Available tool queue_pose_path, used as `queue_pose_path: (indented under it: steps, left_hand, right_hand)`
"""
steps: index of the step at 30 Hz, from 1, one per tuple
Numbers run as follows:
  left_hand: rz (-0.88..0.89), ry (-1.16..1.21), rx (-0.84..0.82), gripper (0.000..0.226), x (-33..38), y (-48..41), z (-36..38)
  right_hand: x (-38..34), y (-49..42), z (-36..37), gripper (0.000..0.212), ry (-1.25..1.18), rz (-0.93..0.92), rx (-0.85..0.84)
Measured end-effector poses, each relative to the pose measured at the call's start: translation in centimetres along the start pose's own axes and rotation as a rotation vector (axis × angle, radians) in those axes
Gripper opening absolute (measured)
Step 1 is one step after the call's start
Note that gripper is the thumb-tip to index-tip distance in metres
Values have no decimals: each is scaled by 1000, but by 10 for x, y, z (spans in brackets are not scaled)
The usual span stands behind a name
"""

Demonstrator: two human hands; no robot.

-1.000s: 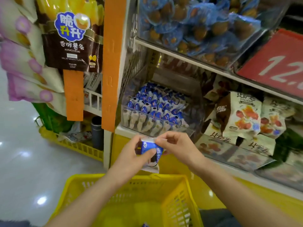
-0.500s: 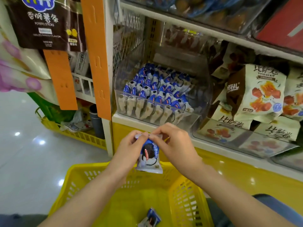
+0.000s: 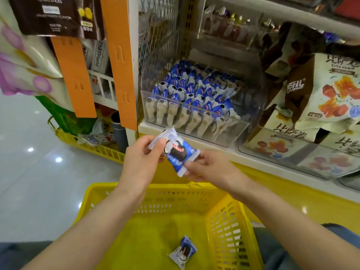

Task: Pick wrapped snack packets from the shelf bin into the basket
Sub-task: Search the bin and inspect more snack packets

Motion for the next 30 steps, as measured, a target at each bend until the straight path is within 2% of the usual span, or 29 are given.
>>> queue_pose_path:
  steps: [2, 3, 4, 6, 8, 12, 14, 19, 24, 27, 30]
  left_hand:
    - [65, -79, -7, 14, 4, -2, 0]
    - [101, -115, -12, 14, 6, -2, 0]
    - [139, -152, -16, 14, 9, -2, 0]
    - [211, -226, -6, 20, 16, -2, 0]
    - [248, -266, -7, 23, 20, -3, 1]
    - [303, -374, -77, 17, 21, 0, 11]
    - [292, -366, -138, 17, 18, 2, 17]
    - [264, -373, -279, 23, 14, 8, 33]
    - [-6, -104, -282, 30, -3, 6, 32]
    - [13, -129, -250, 25, -2, 6, 31]
    - [57, -242, -179, 15, -4, 0, 23]
  right_hand:
    - [-11, 3, -3, 38, 340, -167, 130]
    - [-18, 5, -3, 53, 428, -250, 188]
    - [-24, 8, -3, 64, 446, -316, 216]
    - [-28, 10, 3, 69, 366, -382, 201]
    - [-31, 10, 6, 59, 255, -399, 198]
    - [-29, 9, -1, 23, 86, -349, 240]
    - [-28, 8, -9, 11, 37, -327, 290]
    - [-27, 7, -13, 11, 61, -309, 303]
    - [-47, 20, -18, 12, 341, -491, 422]
    - [-52, 25, -23, 9, 436, -537, 499]
    - [-44, 23, -35, 5, 369, -462, 559]
Point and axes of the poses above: each hand's wrist, its own y-axis away from the middle knuckle, its own z-axis out of the palm, x = y × z, the point moved 9 cm from there along -y, towards the middle knuckle, and after that the axes turned 6 degrees about y, right-handed, at the moved point
